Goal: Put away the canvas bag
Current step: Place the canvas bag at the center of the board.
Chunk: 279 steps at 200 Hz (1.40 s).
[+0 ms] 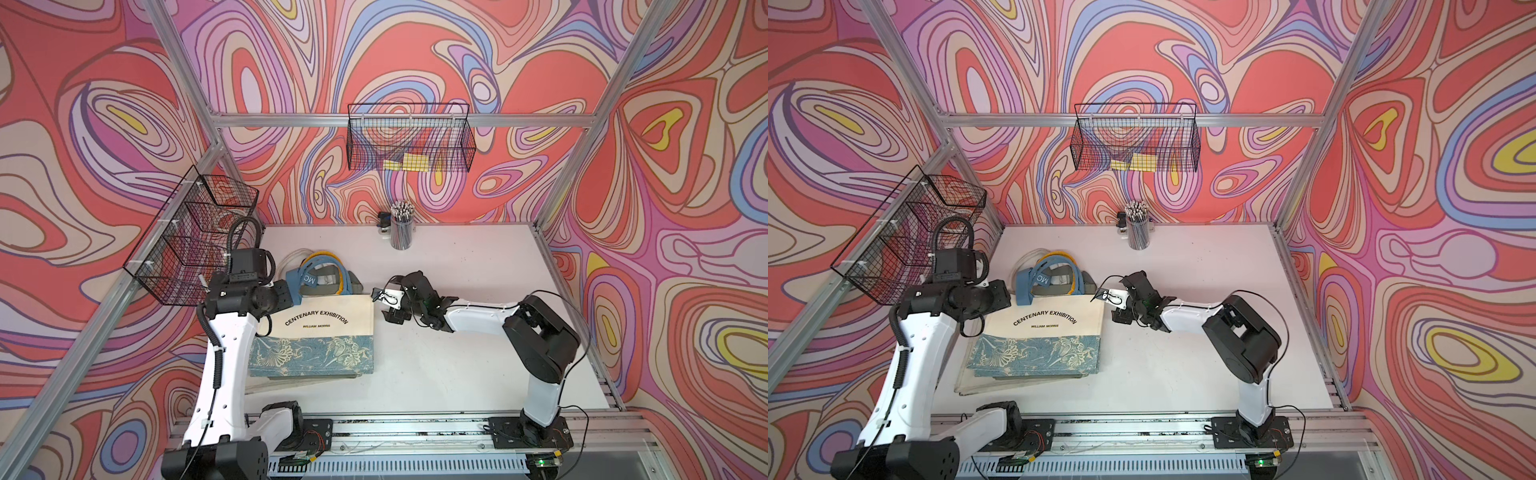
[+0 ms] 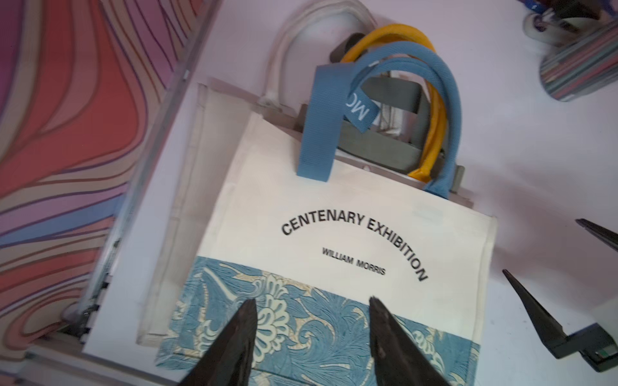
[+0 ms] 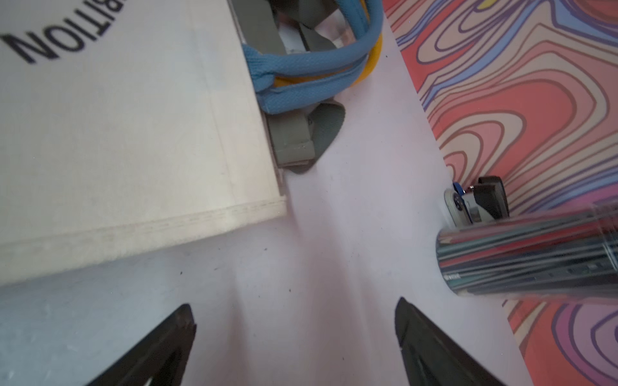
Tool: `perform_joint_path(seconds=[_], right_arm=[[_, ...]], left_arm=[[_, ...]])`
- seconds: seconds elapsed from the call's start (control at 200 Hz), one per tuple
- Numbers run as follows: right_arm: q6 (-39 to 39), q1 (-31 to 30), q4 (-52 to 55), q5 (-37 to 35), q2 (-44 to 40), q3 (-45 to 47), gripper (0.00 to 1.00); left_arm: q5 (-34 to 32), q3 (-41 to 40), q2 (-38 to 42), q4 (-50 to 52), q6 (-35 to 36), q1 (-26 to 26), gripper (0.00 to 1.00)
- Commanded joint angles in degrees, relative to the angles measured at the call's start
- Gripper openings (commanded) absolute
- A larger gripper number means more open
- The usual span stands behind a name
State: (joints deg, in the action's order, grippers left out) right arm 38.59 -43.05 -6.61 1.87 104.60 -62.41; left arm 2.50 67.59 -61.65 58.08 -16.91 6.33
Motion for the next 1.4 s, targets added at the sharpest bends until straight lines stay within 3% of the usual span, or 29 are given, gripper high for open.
perform_joint_path(seconds=[0.0, 0.08, 0.16, 0.3, 0.441, 0.526, 0.716, 0.871, 0.992, 1.207, 1.277, 1.327, 1.392], right_arm=[[-8.37, 0.34, 15.24, 7.57, -5.86, -4.21, 0.87], [-12.26, -0.99, 20.41, 11.38, -7.18, -7.24, 0.82], [-11.41, -4.55, 23.03, 13.06, -6.55, -9.66, 0.81], [-14.09, -8.93, 25.77, 19.20, 1.97, -17.06, 0.69], [-13.40, -11.97, 26.31, 17.35, 11.14, -20.96, 0.59], [-13.94, -12.06, 27.04, 15.45, 14.62, -21.96, 0.46], [-12.15, -12.06, 32.07, 9.92, 19.65, -25.87, 0.43], [-14.47, -12.10, 27.27, 9.17, 15.83, -22.79, 0.43], [-18.92, -10.84, 20.67, 10.08, 6.65, -17.63, 0.42], [-25.66, -3.77, 15.97, 10.20, -10.15, -7.50, 0.73], [-26.54, 0.52, 16.02, 10.19, -15.24, -3.82, 0.87], [-26.54, 4.14, 16.77, 9.93, -18.28, -1.51, 0.97], [-27.33, 9.37, 17.48, 8.30, -21.93, 1.55, 0.98]], left_arm=[[6.21, -6.91, 0.77, -4.50, -6.01, -1.76, 0.56], [7.86, -12.09, -0.13, -7.89, -7.29, -3.06, 0.55], [6.99, -16.04, -1.83, -10.94, -8.06, -4.16, 0.54], [5.36, -18.86, -6.10, -13.73, -9.61, -4.22, 0.56], [3.04, -21.36, -9.20, -15.49, -10.94, -4.13, 0.56], [2.65, -22.85, -10.30, -16.48, -11.17, -4.13, 0.56], [2.77, -23.75, -12.26, -17.26, -10.27, -3.94, 0.56], [3.86, -22.84, -10.16, -17.95, -8.07, -3.95, 0.55], [7.73, -22.98, -1.63, -22.93, -1.93, -4.48, 0.53], [10.08, -29.96, 15.73, -38.99, 9.54, -4.90, 0.70], [11.12, -32.92, 17.64, -45.72, 12.31, -4.92, 0.71], [9.82, -35.36, 17.52, -49.95, 12.98, -4.92, 0.78], [6.76, -40.57, 15.51, -57.92, 13.04, -4.92, 0.89]])
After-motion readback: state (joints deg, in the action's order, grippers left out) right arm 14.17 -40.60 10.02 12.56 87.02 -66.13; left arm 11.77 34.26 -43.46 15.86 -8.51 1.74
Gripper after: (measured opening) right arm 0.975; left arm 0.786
